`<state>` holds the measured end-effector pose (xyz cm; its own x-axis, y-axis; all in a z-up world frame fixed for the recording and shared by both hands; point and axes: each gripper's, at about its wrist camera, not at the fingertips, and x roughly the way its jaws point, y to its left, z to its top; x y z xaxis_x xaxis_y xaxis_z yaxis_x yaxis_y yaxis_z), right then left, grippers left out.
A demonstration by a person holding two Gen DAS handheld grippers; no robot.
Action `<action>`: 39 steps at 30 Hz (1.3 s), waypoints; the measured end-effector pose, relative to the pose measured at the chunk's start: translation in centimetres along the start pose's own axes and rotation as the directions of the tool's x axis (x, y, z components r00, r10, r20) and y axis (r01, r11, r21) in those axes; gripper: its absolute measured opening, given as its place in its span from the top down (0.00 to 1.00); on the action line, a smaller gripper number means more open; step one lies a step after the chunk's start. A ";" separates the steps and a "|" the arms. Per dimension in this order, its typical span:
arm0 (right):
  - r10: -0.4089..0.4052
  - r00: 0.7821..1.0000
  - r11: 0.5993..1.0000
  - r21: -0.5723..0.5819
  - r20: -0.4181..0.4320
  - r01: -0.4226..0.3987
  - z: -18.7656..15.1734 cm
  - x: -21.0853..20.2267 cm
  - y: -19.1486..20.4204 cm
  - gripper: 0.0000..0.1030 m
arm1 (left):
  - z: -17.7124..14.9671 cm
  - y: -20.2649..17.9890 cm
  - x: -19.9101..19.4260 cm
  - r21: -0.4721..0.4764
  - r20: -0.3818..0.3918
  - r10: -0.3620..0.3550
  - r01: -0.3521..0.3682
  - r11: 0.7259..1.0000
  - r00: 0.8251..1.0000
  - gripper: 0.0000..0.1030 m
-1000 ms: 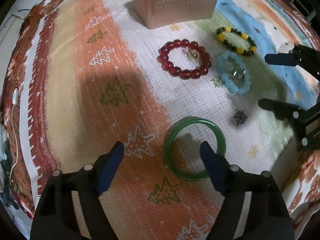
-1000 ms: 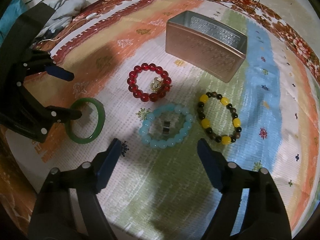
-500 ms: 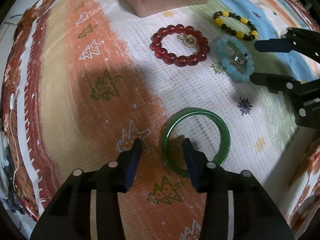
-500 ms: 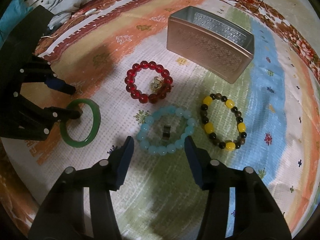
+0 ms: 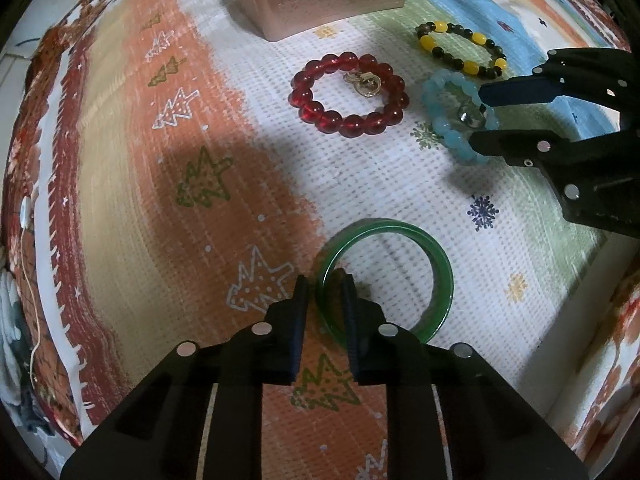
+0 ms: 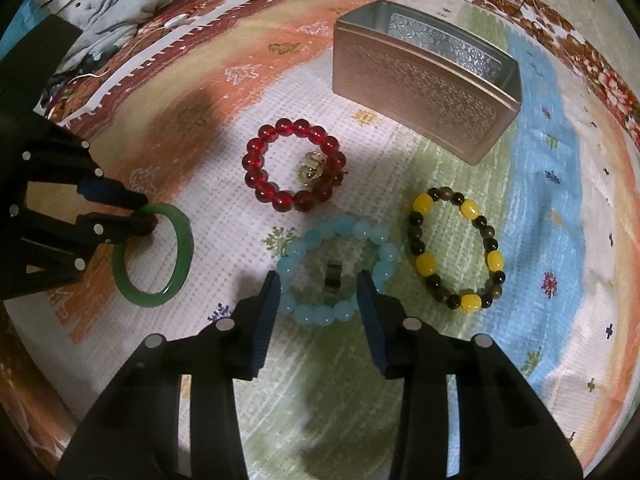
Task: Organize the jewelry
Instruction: 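Lower and close the left tool on the green jade bangle while the right tool grasps the light blue bracelet, then lift the green bangle with the left tool while the right tool lifts the light blue bracelet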
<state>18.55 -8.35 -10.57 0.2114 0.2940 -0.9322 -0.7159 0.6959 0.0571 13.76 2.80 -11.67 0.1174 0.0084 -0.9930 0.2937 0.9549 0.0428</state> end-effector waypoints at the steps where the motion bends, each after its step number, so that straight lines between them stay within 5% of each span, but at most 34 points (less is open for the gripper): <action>1: 0.004 1.000 1.000 0.003 -0.002 -0.004 0.0 0.1 -0.1 0.61 | 0.0 0.1 0.0 0.000 0.000 -0.001 0.001 1.000 1.000 0.86; 3: 0.009 1.000 1.000 0.005 -0.003 -0.009 0.0 0.1 -0.1 0.62 | 0.1 0.2 0.0 0.004 0.000 0.010 -0.010 1.000 1.000 0.93; 12: 0.007 1.000 1.000 -0.002 -0.014 -0.007 0.0 0.3 0.1 0.87 | -0.2 -0.3 -0.2 0.017 0.004 0.025 -0.025 1.000 1.000 0.94; 34: 0.007 1.000 1.000 0.012 0.014 -0.007 0.1 -0.7 0.0 0.91 | 0.1 0.9 -1.5 -0.030 0.062 -0.010 0.012 0.999 0.998 0.94; 39: -0.005 0.999 1.000 0.028 0.043 0.003 0.3 -1.4 -0.3 0.91 | 0.4 1.7 -3.1 -0.059 0.110 -0.100 0.107 0.993 0.989 0.93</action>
<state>18.66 -8.81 -9.19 0.2432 0.3188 -0.9161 -0.6964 0.7148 0.0639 14.24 4.31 -8.45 0.1913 -0.1197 -0.9742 0.2480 0.9662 -0.0700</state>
